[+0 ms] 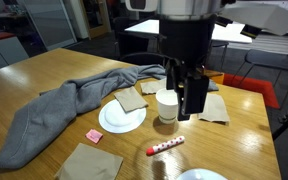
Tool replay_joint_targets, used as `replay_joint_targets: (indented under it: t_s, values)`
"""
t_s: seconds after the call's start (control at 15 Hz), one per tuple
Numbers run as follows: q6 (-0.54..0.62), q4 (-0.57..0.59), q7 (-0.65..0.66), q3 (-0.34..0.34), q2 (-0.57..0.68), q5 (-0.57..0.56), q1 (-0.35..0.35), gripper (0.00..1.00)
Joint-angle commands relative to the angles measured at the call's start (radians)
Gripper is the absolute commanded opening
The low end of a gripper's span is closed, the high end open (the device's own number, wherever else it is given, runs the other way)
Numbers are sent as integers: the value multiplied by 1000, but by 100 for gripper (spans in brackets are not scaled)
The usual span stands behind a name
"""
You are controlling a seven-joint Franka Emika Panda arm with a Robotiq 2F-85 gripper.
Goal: Put the marker inside the cup
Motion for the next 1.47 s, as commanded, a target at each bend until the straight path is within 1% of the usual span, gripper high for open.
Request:
replay_joint_targets:
  t_s: [0.0, 0.33, 0.4, 0.6, 0.8, 1.0, 1.13, 1.4]
  values:
    - [-2, 1, -1, -2, 4, 2, 2, 100]
    - [2, 3, 8, -6, 5, -4, 4, 100]
    - [18, 2, -9, -9, 14, -23, 5, 100]
    - [42, 9, 25, -41, 52, -107, 27, 100]
    - [121, 7, 14, -54, 103, -149, 24, 100]
    - [206, 14, 0, -55, 162, -152, 17, 100]
    - [254, 19, -20, -44, 202, -141, 8, 100]
    - [294, 39, -31, -45, 268, -142, 8, 100]
